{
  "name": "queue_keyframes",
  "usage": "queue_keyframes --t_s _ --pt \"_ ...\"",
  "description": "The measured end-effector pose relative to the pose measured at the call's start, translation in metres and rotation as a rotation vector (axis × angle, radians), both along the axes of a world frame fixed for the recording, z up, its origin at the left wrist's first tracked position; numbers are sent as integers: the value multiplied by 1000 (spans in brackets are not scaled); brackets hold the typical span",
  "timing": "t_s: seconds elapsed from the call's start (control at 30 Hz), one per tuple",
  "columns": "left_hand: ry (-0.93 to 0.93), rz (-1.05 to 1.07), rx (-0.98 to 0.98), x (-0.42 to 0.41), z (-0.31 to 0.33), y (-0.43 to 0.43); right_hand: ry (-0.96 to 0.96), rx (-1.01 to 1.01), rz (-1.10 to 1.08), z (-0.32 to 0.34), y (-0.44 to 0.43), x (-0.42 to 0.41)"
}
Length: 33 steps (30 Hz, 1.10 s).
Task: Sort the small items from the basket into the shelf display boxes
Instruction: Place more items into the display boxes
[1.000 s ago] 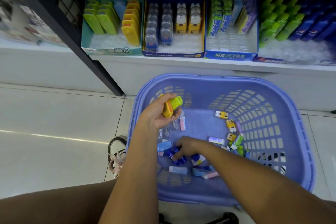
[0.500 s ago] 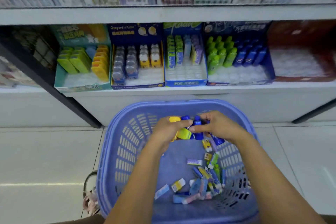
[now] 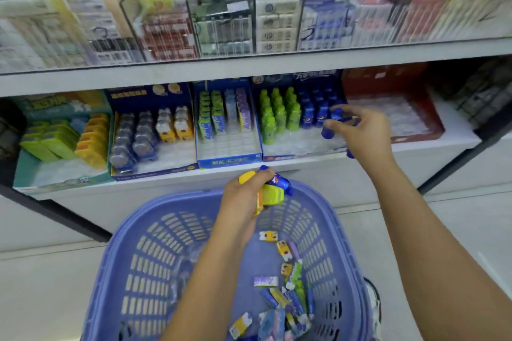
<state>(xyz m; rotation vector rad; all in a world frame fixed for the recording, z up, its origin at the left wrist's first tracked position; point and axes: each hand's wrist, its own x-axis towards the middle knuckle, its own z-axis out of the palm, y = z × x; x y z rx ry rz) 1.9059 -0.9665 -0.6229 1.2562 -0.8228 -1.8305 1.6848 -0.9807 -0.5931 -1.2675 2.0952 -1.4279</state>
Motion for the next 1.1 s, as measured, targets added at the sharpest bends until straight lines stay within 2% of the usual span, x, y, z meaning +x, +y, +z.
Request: queue_keyframes --t_s 0.27,0.43,0.6,0.7,0.77,0.83,0.93,1.0,1.03,1.1 --pt "-61 28 -27 -7 -1 -6 177 90 131 -6 -40 1" --pt "-63 32 -5 -1 -5 -7 267 303 119 -2 -50 2" --pt "-36 47 20 -3 -2 -6 104 264 96 -8 -48 13" --pt "-21 39 18 -5 6 -2 226 357 110 0 -49 10" --pt "-15 36 10 -3 10 1 215 350 78 4 -41 5" --pt "0 46 6 3 11 2 -7 144 -45 4 -27 1" --pt "12 74 10 10 9 2 -663 -112 -284 8 -12 -10" --pt "9 87 19 11 8 3 -1167 -181 -285 15 -5 -13" --pt "14 85 22 10 8 4 -1357 -206 -246 18 -3 -14" --pt "24 60 18 7 9 4 -1536 -230 -148 22 0 -12"
